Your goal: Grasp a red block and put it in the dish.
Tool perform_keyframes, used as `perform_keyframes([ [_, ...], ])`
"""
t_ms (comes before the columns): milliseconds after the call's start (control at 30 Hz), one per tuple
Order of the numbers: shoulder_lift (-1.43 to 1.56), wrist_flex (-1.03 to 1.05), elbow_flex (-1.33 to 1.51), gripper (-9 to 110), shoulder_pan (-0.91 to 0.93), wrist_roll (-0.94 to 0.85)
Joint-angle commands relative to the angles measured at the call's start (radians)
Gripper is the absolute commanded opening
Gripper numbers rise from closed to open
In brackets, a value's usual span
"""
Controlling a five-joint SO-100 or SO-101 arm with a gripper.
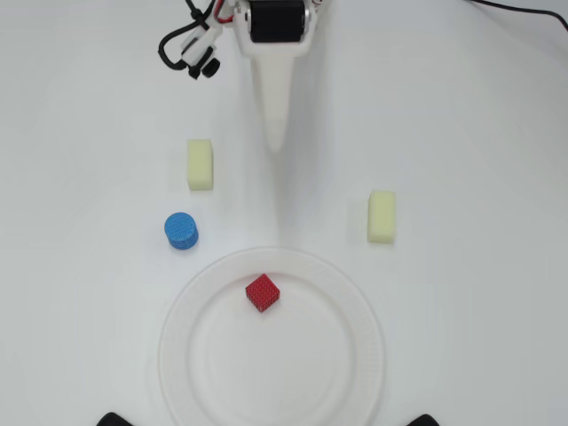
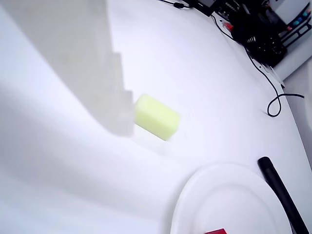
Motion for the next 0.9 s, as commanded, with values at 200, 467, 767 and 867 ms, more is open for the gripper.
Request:
perform_keyframes([
  [200,0.419,-0.086,0.505,30,0.011,0.005],
  [467,0.635,-0.129,0.764,30,0.02,0.043],
  [767,1.135,0.005,1.063,28,-0.006,0.026],
  [867,1.172,0.06,1.092,28,-0.009,0.064],
])
